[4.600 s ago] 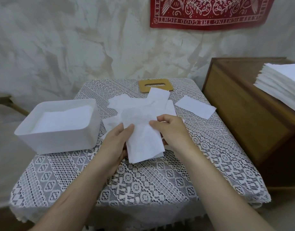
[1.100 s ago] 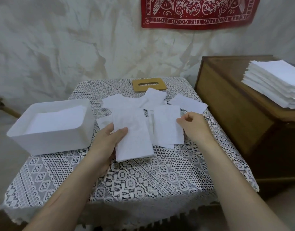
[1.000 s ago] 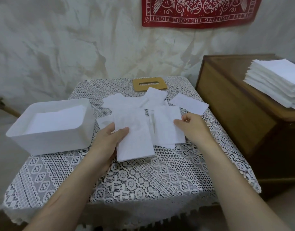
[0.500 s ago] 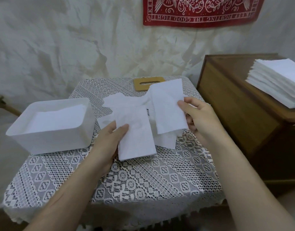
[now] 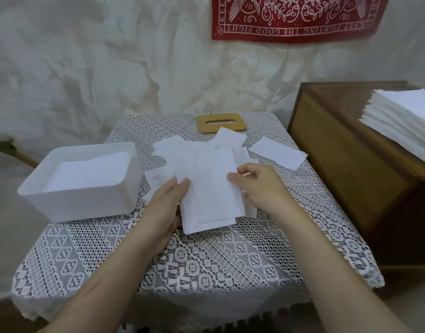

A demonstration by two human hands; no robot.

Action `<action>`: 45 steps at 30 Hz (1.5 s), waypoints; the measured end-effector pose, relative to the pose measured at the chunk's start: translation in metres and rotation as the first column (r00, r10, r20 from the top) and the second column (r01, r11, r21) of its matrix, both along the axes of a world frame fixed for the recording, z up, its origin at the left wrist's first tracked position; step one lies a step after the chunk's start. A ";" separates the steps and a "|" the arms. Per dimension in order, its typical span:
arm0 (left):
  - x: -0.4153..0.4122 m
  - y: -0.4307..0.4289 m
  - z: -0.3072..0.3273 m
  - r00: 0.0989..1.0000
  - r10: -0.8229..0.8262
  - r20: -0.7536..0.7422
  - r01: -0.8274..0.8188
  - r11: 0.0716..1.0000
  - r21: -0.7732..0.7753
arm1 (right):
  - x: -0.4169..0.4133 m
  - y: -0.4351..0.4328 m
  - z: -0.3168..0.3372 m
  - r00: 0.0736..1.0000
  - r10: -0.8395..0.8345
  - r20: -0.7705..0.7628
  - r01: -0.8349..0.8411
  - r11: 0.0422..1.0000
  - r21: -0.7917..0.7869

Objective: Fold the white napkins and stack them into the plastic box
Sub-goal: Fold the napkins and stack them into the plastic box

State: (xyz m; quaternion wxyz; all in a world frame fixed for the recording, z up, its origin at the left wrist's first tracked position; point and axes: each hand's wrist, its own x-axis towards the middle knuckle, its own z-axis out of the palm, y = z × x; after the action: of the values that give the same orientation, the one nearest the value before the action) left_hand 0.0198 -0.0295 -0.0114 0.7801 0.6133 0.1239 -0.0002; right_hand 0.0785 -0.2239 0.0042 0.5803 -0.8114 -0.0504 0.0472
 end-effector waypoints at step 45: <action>0.008 0.010 -0.012 0.998 0.033 0.062 -0.041 0.989 0.141 | 0.005 0.001 -0.012 0.998 -0.054 -0.016 0.052 0.991 -0.121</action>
State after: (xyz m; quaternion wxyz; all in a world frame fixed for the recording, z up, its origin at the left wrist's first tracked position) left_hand 0.0282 -0.0199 -0.0232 0.7376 0.6647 0.1115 0.0415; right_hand 0.0837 -0.2230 -0.0074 0.5318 -0.8456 -0.0204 0.0424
